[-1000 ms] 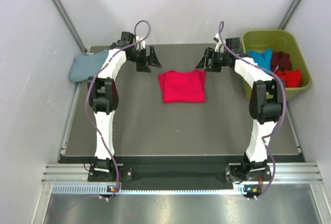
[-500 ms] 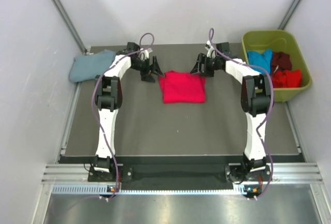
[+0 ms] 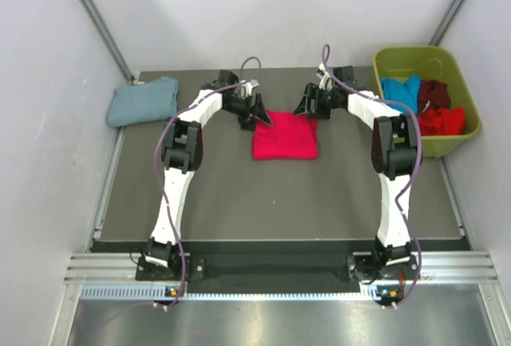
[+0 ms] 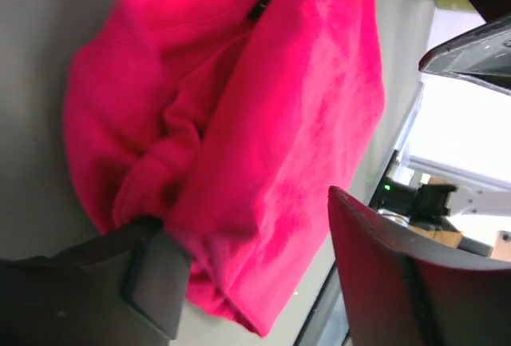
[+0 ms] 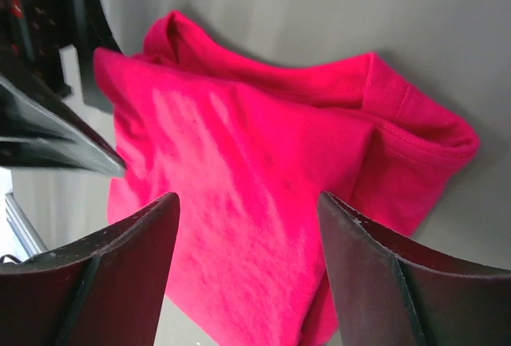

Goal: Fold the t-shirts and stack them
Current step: Neatly place the folded tshirt to the corner

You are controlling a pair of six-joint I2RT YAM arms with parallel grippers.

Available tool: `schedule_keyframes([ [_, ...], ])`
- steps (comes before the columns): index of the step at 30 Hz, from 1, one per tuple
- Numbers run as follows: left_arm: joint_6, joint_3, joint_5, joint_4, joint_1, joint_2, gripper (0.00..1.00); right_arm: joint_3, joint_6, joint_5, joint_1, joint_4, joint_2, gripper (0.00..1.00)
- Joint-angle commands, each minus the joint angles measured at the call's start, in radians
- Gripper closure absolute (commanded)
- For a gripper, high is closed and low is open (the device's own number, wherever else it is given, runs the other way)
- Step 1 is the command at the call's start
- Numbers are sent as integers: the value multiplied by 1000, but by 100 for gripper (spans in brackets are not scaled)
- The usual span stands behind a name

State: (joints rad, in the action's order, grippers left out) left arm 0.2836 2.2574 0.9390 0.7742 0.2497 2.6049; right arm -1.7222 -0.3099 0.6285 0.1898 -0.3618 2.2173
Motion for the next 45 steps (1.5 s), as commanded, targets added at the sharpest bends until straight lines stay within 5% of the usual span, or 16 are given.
schedule_keyframes([
  [1, -15, -13, -45, -9, 16, 81, 30, 6, 5, 0, 13, 30, 1, 30],
  [4, -14, -22, -46, -13, 16, 84, 43, 15, 5, -1, 19, 34, -5, 30],
  [9, -4, -29, -48, -26, 14, 73, 86, 19, 26, -10, 37, 21, -18, 30],
  [12, -14, -30, -68, -15, 11, 57, 100, 30, 38, -15, 43, 21, -41, 30],
  [25, -184, -18, -245, 160, -105, -135, 100, 98, 71, -102, -19, 17, -225, 28],
  [45, -354, 100, -689, 235, -339, -328, 100, 110, 52, -121, -58, 30, -234, 24],
])
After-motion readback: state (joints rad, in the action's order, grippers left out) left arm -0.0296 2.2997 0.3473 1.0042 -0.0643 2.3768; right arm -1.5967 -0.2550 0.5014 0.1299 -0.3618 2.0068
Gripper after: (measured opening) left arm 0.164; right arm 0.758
